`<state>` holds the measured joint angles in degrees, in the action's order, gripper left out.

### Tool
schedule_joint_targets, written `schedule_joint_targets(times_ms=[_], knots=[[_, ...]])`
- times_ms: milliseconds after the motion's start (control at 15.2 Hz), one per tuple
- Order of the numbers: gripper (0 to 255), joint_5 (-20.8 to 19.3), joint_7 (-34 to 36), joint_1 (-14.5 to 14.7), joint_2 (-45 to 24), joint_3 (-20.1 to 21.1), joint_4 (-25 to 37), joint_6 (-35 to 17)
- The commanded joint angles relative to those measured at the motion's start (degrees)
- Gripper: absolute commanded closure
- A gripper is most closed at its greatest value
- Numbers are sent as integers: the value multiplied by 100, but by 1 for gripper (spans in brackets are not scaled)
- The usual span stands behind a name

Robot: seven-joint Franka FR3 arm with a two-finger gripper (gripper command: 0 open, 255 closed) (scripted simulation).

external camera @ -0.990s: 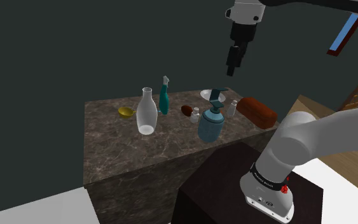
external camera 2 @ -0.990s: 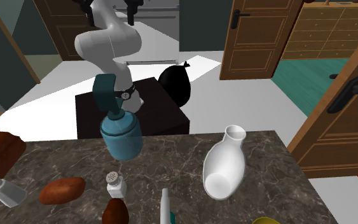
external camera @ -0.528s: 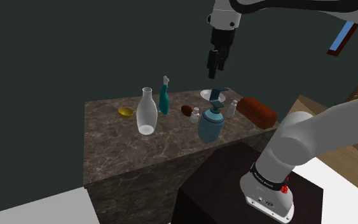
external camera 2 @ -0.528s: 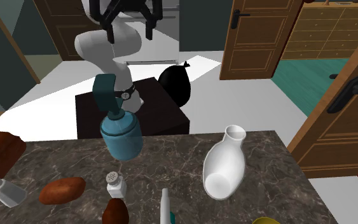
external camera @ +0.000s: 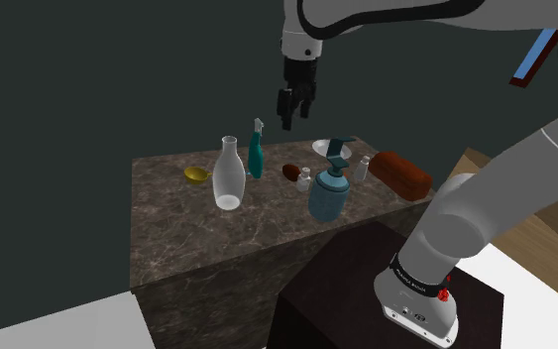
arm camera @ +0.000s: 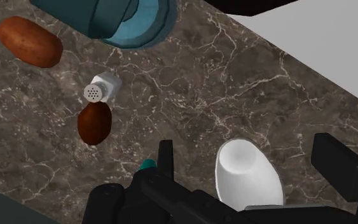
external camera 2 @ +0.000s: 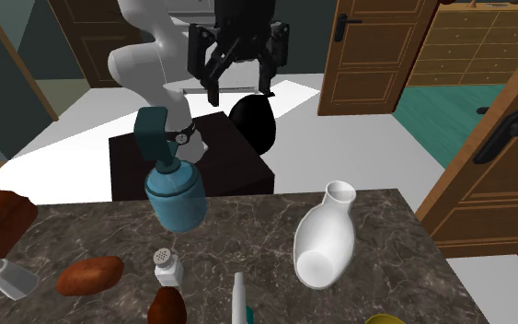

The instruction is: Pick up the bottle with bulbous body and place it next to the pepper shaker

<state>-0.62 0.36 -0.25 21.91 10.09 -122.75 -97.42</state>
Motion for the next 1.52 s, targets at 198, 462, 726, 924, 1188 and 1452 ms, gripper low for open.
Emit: schedule_joint_targets(times_ms=[198, 462, 726, 924, 1188, 1452], knots=[[0, -30, 277, 9, -1048, 163, 639, -380], [0, -111, 533, 58, -1923, 287, 1297, -568], [0, -237, 778, 149, -2827, 371, 2090, -646], [0, -347, 942, 249, -3531, 406, 2791, -626], [0, -371, 972, 264, -3657, 400, 2696, -843], [0, -386, 983, 258, -3694, 393, 2436, -1138]])
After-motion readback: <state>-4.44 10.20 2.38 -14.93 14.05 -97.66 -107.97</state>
